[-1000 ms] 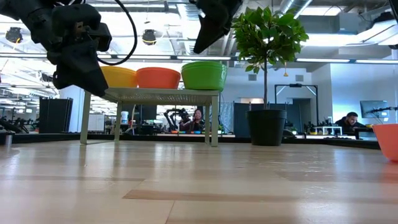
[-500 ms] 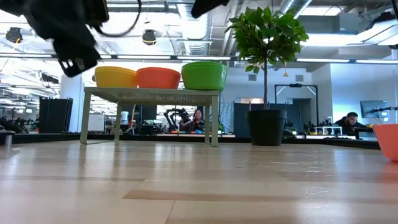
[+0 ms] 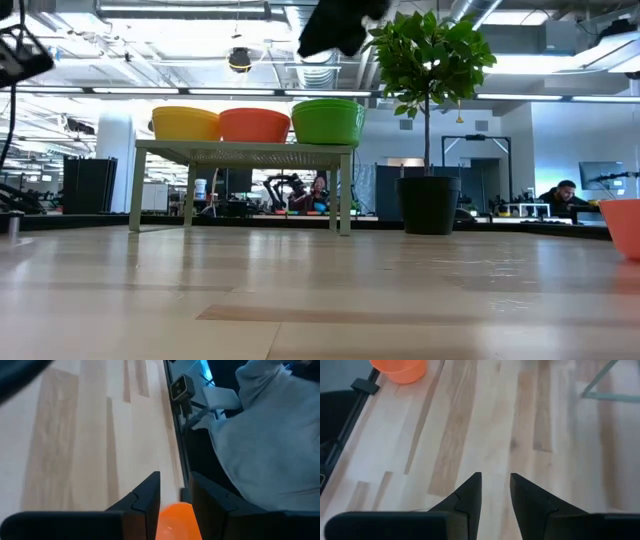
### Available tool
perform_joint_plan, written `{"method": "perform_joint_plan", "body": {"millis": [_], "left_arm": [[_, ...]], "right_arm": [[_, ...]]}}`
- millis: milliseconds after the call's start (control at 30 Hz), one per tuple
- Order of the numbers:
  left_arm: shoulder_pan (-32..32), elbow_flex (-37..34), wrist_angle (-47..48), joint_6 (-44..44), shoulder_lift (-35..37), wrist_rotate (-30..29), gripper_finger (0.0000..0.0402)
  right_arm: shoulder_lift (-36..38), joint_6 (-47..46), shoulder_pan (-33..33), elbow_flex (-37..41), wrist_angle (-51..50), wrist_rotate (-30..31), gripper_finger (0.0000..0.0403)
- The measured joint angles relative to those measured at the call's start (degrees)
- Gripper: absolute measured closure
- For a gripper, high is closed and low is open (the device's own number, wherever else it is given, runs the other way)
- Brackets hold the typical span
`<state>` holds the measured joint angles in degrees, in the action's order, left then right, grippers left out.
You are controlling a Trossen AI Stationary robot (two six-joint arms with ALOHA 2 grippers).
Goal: Pick & Place Mini bowls
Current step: Stack the orange bowl on top of the orange bowl on the shelf
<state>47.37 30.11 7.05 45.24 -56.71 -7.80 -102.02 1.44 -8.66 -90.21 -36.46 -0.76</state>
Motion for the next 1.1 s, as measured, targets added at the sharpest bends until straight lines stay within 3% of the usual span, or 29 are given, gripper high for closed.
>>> {"method": "perform_joint_plan", "body": {"millis": [233,433,733,1100], "left_arm": [[3.6,0.0,1.0,8.4,-2.8,-1.0,0.0298],[6.0,0.0,1.0,14.1,-10.1,3.6,0.0298],[9.8,2.3,2.5,12.9,-18.0,2.9,0.0298],[9.8,6.6,8.3,7.1,-15.4,-0.7,0.0298]], "right_arm": [[0.0,-4.0,-1.0,8.8,12.9,-1.0,0.0306],[0.0,-4.0,-1.6,11.0,17.7,-0.9,0.0306],[0.0,-4.1,-1.4,11.1,21.7,-0.9,0.0306],[0.0,-4.1,-1.5,11.1,23.0,-0.9,0.0306]]}}
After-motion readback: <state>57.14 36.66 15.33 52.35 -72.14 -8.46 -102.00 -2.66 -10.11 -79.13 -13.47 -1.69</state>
